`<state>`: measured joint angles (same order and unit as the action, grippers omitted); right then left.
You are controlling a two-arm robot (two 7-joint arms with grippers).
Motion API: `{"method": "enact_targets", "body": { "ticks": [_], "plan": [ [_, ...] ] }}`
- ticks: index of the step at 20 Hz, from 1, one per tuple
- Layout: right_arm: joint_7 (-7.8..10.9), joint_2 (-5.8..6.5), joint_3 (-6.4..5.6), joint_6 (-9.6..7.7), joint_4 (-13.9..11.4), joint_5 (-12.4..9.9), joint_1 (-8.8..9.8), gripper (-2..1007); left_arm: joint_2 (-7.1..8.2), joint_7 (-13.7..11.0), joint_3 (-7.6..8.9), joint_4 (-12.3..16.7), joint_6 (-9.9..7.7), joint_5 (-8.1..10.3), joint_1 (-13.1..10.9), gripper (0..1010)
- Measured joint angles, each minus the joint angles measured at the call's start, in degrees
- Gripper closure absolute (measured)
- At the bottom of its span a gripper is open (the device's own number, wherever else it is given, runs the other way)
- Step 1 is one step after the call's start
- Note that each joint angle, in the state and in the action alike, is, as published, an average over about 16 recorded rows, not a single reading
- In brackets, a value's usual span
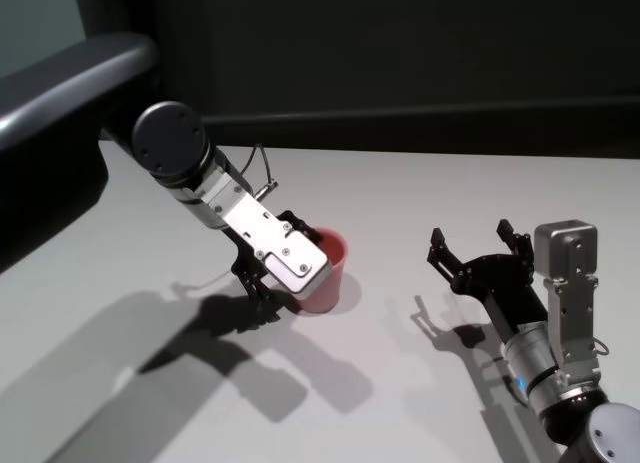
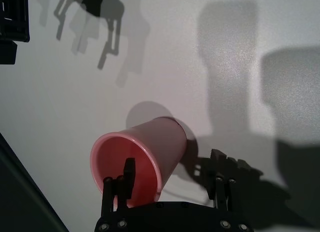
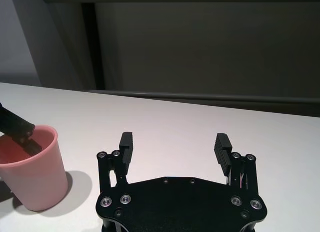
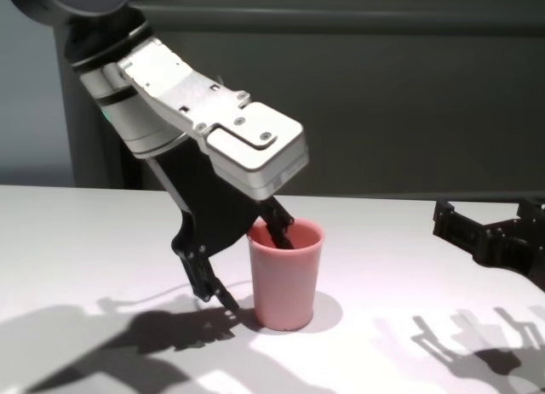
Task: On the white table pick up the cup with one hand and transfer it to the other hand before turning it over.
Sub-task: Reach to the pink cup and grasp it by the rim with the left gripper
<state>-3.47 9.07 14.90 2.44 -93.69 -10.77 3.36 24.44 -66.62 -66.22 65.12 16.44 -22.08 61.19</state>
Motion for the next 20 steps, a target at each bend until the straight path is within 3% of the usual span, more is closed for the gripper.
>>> {"method": "enact_targets", "body": {
  "ticks": [20],
  "plan": [
    [0.00,0.00,0.00,0.00,0.00,0.00,0.00,3,0.24,0.13,-2.41,-0.49,0.79,1.47,1.74,786]
  ]
}}
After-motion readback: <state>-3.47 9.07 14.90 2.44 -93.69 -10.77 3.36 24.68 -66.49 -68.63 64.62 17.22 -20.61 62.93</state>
